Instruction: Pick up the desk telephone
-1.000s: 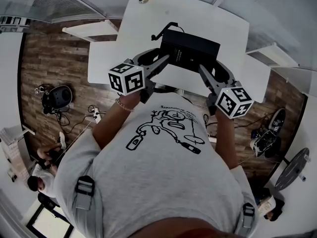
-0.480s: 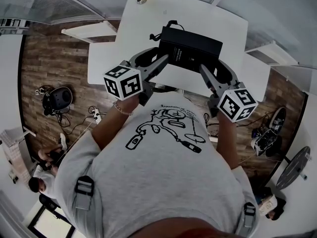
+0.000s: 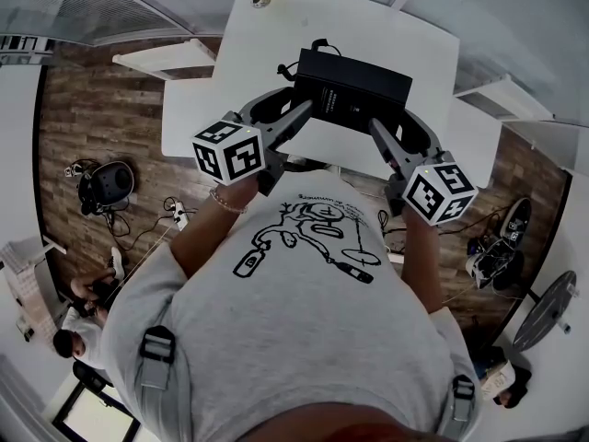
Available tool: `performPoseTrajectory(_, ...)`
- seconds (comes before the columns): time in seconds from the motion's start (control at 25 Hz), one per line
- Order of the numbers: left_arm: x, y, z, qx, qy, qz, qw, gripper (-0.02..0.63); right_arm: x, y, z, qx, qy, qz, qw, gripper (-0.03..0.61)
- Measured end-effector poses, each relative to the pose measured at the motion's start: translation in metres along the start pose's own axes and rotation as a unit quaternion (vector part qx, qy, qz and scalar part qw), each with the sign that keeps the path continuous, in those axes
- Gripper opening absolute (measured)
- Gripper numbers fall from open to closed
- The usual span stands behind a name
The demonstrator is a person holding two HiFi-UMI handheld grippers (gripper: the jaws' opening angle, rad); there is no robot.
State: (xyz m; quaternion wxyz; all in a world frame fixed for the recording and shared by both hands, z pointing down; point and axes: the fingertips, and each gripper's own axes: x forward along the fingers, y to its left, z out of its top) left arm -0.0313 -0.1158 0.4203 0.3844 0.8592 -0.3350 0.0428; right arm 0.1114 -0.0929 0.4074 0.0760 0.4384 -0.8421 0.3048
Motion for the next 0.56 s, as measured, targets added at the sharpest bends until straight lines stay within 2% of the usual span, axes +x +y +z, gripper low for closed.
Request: performPoseTrajectory(0.56,0.0032,0.0023,-0.0014,-0.003,0.003,0.0,1.0,0.206,0.0011,-0.0024,-0.0009,0.003,0.001,-0.003,1.0,0.219)
